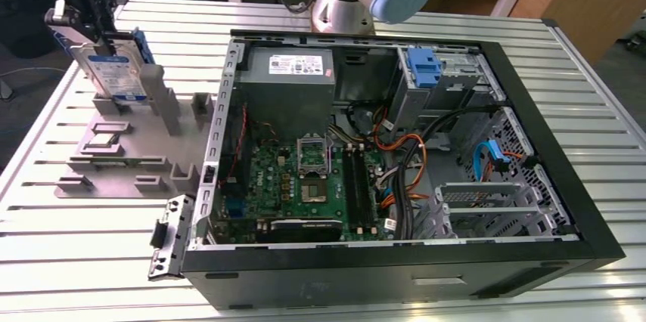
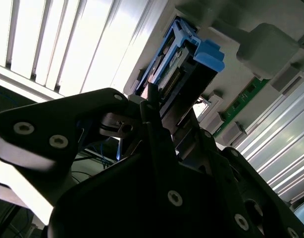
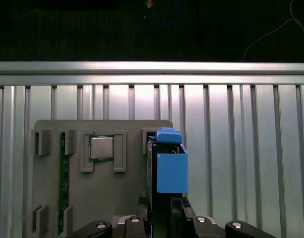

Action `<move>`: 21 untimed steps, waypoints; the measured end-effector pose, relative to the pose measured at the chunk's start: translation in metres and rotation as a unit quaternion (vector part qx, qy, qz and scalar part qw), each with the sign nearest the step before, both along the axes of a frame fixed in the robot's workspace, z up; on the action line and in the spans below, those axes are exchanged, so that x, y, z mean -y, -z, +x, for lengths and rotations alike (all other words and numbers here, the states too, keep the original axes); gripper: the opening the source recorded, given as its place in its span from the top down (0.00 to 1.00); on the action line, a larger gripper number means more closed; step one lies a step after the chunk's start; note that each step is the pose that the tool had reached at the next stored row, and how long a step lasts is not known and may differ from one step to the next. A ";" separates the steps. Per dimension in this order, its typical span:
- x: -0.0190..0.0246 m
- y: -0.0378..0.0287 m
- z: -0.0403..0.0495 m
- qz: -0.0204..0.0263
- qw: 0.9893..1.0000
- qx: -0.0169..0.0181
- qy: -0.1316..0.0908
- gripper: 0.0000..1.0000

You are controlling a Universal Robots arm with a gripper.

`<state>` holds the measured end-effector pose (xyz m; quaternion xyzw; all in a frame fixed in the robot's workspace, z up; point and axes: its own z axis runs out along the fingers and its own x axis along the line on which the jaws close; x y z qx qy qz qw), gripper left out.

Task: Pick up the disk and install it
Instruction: 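Pick up the disk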

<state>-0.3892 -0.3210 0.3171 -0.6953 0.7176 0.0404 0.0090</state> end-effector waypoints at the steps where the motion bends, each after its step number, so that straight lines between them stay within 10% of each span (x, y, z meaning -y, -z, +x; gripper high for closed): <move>1: 0.0000 -0.0005 0.0000 0.000 1.000 0.000 0.000 0.65; 21: 0.0000 -0.0143 0.0000 0.000 1.000 0.000 0.000 0.65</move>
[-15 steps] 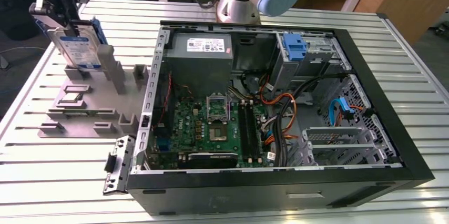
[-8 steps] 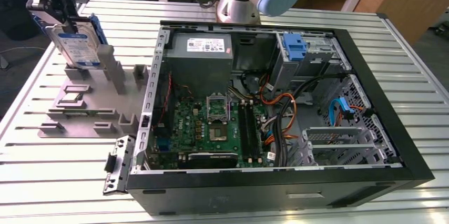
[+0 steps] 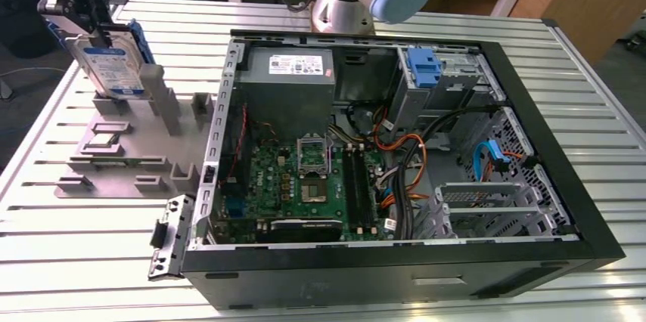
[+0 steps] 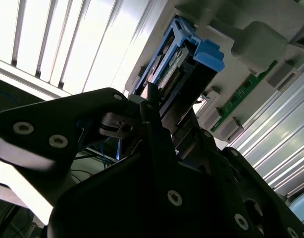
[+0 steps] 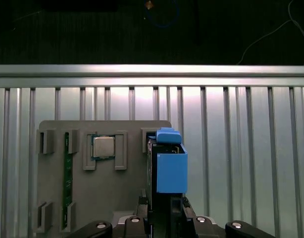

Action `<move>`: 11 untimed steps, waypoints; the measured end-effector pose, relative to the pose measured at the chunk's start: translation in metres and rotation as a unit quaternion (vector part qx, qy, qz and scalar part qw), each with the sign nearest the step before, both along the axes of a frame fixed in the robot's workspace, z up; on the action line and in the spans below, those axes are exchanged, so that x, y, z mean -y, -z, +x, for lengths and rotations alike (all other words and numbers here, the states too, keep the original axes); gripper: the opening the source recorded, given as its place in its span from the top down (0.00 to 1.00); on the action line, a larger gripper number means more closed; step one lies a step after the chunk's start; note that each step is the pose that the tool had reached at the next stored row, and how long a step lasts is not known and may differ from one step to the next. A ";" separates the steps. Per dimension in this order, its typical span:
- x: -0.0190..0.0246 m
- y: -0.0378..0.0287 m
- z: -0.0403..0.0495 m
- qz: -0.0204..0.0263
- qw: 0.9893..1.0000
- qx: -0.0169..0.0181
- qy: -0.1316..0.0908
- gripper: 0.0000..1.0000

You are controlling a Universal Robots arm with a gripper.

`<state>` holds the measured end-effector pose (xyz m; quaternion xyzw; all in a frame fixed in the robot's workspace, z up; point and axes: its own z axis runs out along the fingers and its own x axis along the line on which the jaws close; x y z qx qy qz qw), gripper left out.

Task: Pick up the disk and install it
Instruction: 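Pick up the disk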

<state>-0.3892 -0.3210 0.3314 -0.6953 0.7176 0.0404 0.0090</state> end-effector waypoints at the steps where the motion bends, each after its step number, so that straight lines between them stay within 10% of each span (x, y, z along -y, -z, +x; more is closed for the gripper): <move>1: 0.0000 0.0000 0.0000 0.000 1.000 0.000 0.000 0.65; 11: 0.0000 -0.0100 0.0000 0.000 1.000 0.000 0.000 0.65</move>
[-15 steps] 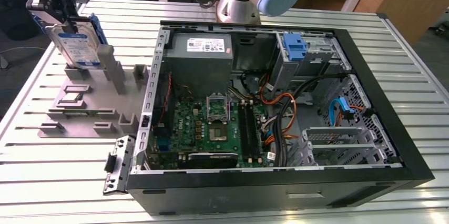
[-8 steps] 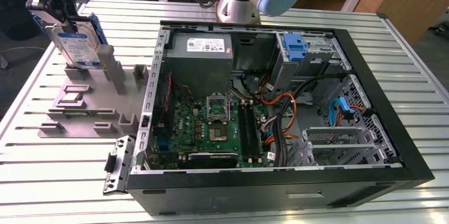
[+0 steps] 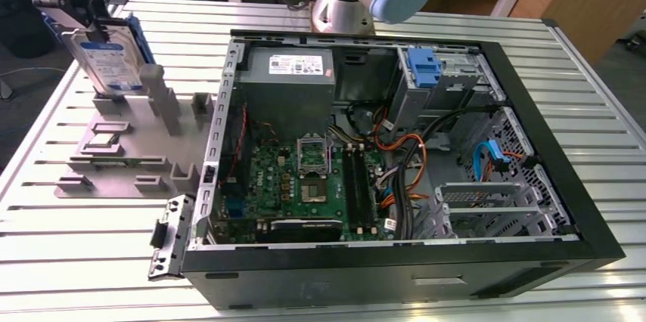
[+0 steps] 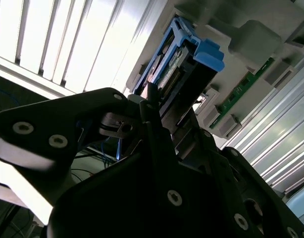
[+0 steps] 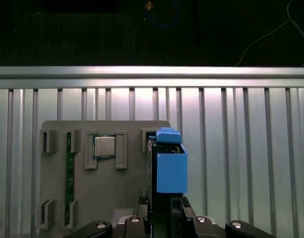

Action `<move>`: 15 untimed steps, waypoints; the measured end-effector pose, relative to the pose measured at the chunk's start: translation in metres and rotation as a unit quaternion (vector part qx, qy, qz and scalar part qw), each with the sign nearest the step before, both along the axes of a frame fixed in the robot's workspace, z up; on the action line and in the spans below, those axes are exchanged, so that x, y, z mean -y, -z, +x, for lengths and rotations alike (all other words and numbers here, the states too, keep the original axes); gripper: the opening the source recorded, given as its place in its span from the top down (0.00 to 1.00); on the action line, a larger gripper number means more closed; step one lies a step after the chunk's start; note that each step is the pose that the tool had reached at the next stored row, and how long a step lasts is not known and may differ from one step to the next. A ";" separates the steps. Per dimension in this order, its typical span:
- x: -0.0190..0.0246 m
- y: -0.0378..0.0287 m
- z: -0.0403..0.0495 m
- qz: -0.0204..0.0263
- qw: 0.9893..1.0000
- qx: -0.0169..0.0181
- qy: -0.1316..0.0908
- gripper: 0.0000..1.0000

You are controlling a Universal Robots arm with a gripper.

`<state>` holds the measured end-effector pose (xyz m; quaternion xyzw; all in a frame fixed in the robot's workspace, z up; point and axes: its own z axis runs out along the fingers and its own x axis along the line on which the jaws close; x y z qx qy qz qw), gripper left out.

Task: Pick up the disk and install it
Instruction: 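Pick up the disk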

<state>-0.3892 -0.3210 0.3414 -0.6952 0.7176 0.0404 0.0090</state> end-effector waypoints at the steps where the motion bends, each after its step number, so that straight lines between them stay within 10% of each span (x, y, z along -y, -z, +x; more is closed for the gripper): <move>1: 0.0000 -0.0017 0.0000 0.000 1.000 0.000 0.000 0.65; 15: 0.0000 -0.0093 0.0000 0.000 1.000 0.000 0.000 0.65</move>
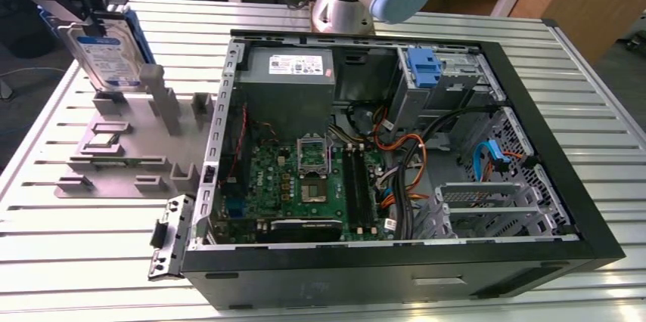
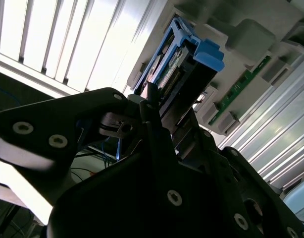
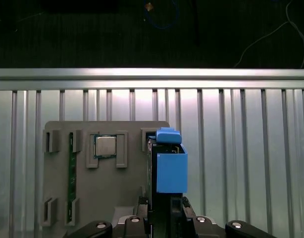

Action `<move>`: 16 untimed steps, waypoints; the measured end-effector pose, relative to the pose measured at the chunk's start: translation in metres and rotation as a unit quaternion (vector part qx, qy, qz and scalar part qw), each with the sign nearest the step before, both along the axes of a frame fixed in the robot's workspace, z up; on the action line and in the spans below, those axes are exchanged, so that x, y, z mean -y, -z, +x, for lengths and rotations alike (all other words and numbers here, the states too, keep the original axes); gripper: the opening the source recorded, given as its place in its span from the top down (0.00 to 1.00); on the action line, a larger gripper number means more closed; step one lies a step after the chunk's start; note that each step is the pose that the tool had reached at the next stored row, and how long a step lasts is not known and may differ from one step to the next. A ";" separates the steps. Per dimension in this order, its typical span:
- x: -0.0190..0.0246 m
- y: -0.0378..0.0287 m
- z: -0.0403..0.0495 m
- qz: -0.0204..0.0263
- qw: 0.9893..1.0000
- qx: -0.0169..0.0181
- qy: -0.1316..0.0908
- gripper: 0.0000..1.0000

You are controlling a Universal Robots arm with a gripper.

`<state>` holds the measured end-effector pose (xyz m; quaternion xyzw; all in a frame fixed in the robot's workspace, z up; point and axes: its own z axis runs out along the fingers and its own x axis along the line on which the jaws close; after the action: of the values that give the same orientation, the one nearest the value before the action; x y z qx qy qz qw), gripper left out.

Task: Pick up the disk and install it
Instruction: 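Pick up the disk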

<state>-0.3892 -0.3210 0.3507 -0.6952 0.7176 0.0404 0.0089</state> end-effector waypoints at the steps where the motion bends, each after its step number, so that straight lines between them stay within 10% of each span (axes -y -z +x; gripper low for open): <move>1: 0.0000 -0.0008 0.0000 0.000 1.000 0.000 0.000 0.65; 16: 0.0000 -0.0044 0.0000 0.000 1.000 0.000 0.000 0.65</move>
<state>-0.3892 -0.3210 0.3551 -0.6952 0.7176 0.0405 0.0088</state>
